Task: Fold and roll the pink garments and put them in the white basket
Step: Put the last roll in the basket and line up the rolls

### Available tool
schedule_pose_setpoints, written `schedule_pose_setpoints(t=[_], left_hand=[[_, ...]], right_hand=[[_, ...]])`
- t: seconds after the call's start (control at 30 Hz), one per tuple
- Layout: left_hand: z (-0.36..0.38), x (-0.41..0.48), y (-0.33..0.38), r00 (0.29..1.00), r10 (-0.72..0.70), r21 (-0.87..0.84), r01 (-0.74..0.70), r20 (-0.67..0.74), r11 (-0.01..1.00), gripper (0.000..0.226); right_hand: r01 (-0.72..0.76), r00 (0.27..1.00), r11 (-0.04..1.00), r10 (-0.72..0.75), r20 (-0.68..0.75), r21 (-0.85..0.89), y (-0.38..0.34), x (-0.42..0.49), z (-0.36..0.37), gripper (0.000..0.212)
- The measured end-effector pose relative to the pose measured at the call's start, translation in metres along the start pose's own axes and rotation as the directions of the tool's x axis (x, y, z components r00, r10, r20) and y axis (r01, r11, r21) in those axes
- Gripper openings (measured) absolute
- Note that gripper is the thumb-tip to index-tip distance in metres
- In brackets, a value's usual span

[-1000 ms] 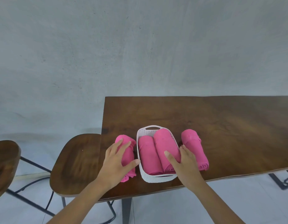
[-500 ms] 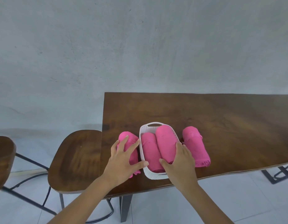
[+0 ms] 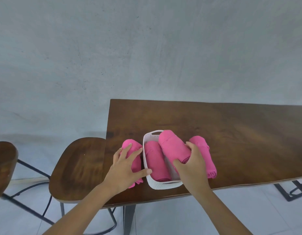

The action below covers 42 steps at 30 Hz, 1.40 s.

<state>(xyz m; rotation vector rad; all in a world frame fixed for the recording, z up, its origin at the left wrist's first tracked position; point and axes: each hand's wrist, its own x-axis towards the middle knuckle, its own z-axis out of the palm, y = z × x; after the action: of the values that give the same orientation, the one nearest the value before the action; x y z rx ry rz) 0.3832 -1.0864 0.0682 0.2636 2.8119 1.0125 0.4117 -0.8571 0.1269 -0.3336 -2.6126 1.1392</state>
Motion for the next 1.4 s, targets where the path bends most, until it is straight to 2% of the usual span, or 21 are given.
schedule_pose_setpoints(t=[0.17,0.27,0.4,0.5,0.6,0.67,0.7,0.73,0.8,0.9,1.1,1.23,1.3,1.4], left_hand=[[-0.001,-0.001,0.006,0.992,-0.077,-0.049,0.073,-0.101,0.996,0.094],[0.001,0.000,0.011,0.976,-0.142,-0.019,0.140,-0.168,0.990,0.076],[0.006,0.004,0.017,0.943,-0.169,0.040,0.188,-0.286,0.981,0.062],[0.012,0.004,0.035,0.888,-0.125,0.081,0.178,-0.442,0.981,0.047],[0.024,0.001,0.058,0.842,0.009,0.095,0.051,-0.540,0.994,0.033],[0.035,0.001,0.073,0.868,0.111,0.190,-0.019,-0.483,0.982,0.030],[0.040,0.002,0.082,0.907,0.120,0.288,0.002,-0.404,0.958,0.035],[0.046,0.004,0.091,0.944,0.073,0.399,0.065,-0.320,0.914,0.045],[0.050,0.009,0.104,0.973,-0.076,0.571,0.189,-0.216,0.799,0.066],[0.051,0.018,0.111,0.977,-0.141,0.656,0.212,-0.160,0.725,0.075],[0.052,0.025,0.115,0.980,-0.105,0.637,0.190,-0.169,0.748,0.069],[0.055,0.034,0.110,0.989,-0.110,0.472,0.144,-0.101,0.870,0.076],[0.054,0.037,0.108,0.985,-0.171,0.359,0.161,-0.004,0.919,0.089],[0.051,0.043,0.112,0.921,-0.278,0.254,0.209,0.274,0.944,0.102]], right_hand=[[0.069,0.997,0.996,-0.067,-0.032,0.058,0.012,0.001,-0.026,0.065],[0.105,0.994,0.990,-0.103,-0.035,0.092,0.024,0.003,-0.039,0.066],[0.125,0.992,0.986,-0.124,-0.010,0.114,0.039,0.005,-0.052,0.067],[0.124,0.992,0.982,-0.127,0.012,0.144,0.047,0.006,-0.059,0.067],[0.134,0.990,0.977,-0.140,0.028,0.166,0.053,0.007,-0.063,0.068],[0.136,0.989,0.972,-0.145,0.031,0.191,0.057,0.009,-0.066,0.067],[0.136,0.989,0.969,-0.145,0.028,0.206,0.058,0.010,-0.068,0.067],[0.136,0.989,0.966,-0.145,0.024,0.220,0.060,0.011,-0.070,0.067],[0.141,0.989,0.964,-0.150,0.019,0.226,0.064,0.014,-0.075,0.067],[0.155,0.986,0.962,-0.165,0.026,0.227,0.072,0.017,-0.082,0.068],[0.138,0.988,0.954,-0.153,0.037,0.265,0.091,0.024,-0.089,0.068],[0.132,0.989,0.953,-0.147,0.034,0.272,0.102,0.026,-0.089,0.068],[0.124,0.989,0.952,-0.140,0.039,0.278,0.105,0.027,-0.090,0.068],[0.120,0.990,0.950,-0.135,0.034,0.288,0.108,0.027,-0.092,0.068]])
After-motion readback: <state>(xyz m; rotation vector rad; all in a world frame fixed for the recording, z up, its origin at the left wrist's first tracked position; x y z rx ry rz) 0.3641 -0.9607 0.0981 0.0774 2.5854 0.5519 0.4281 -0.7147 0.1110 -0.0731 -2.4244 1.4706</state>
